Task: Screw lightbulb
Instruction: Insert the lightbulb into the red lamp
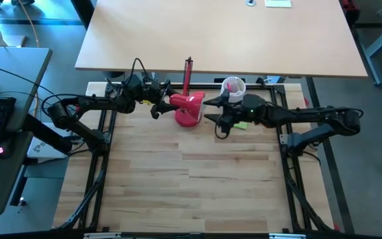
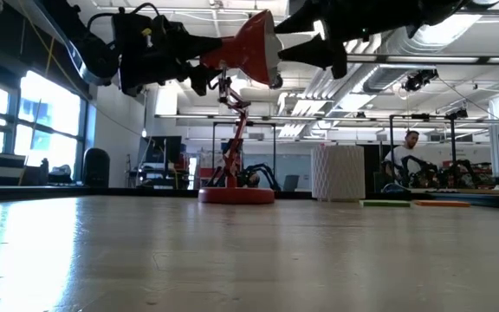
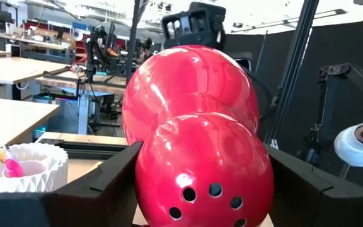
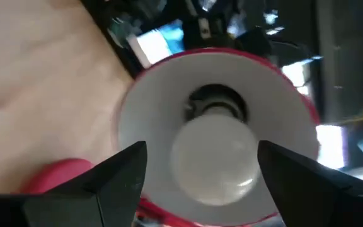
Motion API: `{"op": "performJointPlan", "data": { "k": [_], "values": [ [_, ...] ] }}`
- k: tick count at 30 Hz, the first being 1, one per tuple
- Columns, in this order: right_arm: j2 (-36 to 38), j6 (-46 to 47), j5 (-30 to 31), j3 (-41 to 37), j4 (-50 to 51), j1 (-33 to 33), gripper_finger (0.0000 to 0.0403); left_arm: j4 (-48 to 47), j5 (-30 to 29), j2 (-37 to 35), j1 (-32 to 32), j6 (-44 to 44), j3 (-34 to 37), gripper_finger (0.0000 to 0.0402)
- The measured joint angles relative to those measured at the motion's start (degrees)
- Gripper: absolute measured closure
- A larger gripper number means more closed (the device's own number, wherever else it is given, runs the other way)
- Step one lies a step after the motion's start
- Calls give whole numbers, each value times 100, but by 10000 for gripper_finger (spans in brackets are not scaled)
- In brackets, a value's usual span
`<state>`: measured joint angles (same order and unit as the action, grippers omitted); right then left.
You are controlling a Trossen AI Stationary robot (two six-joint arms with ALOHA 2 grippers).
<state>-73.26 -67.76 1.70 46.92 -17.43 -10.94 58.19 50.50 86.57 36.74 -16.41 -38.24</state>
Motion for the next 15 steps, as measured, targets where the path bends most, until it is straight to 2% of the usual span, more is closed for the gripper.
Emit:
{"op": "performJointPlan", "data": {
  "k": [4,8,15],
  "values": [
    [-205,-171,719,0,-532,210,105,-2,-11,1,0,-43,-1,144],
    [-337,-20,726,0,-549,226,123,-3,-19,1,0,-46,0,144],
    [-460,644,556,0,-763,27,196,-22,-31,0,8,-64,7,144]
  ]
}}
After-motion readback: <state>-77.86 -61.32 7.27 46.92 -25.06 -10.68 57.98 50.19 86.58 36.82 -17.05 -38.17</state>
